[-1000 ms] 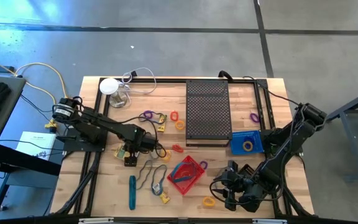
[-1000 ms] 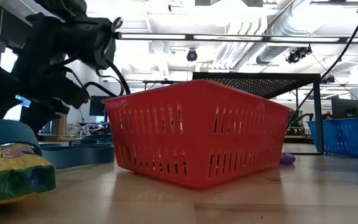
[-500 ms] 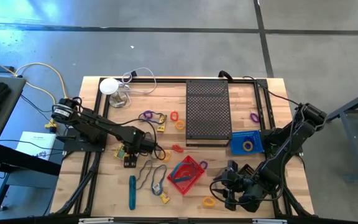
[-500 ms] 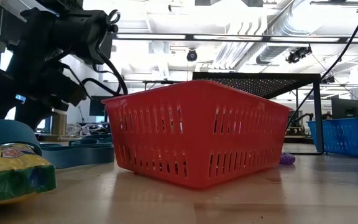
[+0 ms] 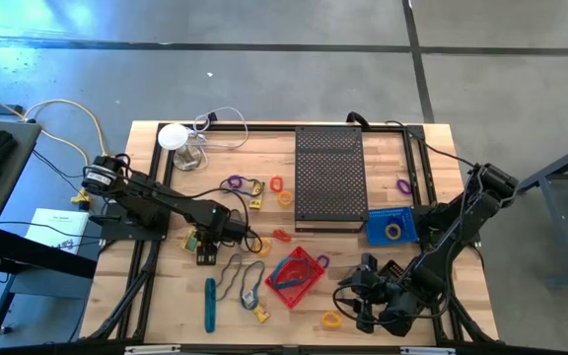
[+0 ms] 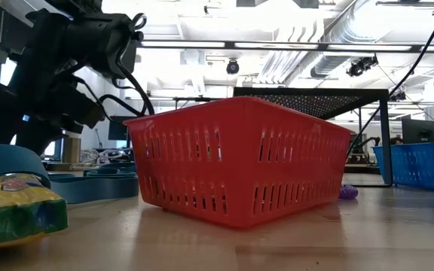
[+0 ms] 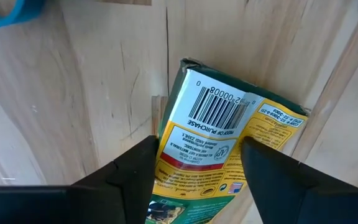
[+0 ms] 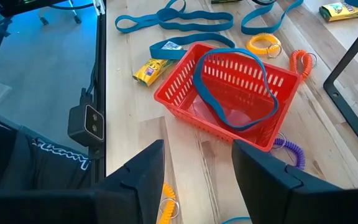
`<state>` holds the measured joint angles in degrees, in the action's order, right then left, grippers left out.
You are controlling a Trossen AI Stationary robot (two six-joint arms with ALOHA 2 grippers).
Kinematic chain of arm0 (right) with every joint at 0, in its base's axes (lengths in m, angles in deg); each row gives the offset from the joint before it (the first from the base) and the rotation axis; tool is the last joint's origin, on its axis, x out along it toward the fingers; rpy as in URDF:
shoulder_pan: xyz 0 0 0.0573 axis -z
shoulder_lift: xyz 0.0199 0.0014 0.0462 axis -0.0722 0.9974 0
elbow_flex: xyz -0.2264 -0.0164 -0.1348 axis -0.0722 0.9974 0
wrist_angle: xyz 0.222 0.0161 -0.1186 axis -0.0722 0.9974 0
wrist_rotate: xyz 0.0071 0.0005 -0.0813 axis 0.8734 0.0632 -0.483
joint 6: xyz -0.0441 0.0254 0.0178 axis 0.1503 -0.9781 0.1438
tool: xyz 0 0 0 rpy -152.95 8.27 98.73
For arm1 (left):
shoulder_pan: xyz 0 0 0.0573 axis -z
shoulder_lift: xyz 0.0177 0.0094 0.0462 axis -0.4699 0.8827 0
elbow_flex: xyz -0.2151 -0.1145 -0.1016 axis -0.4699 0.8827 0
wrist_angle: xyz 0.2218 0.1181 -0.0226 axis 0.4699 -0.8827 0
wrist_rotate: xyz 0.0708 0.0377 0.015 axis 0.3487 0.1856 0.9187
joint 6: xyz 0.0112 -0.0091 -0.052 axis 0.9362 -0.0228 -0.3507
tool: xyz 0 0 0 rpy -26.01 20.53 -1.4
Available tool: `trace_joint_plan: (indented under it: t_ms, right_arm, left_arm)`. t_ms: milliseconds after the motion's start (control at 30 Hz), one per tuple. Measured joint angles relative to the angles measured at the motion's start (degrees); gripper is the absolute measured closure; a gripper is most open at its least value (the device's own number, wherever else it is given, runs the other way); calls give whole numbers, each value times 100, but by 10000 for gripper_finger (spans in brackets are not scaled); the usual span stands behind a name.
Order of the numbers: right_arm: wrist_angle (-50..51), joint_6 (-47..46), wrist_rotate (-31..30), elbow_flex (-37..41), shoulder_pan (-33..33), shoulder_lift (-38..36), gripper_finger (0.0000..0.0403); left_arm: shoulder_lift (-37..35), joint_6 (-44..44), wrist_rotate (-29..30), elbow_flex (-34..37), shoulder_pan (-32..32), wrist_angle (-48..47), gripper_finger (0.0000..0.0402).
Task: Pick & Place Office Desk Supplies
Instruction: Put the big crayon box into the black basket
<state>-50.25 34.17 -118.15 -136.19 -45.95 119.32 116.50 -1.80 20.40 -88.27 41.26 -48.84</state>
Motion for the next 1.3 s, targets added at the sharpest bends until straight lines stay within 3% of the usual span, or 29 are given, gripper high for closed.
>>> trace_joint_plan:
  t_ms: [333,767,1300]
  right_arm:
    - [-1,2,0,0,0,0,227]
    - [-1,3,-2,-1,0,0,227]
    - [-6,4,-23,-2,0,0,227]
  left_arm:
    - [-287,-417,-453,-66,-241,-128,198]
    - [-319,-372,-532,-83,-299,-216,336]
    - [-371,-145,-672,-142,-334,-332,350]
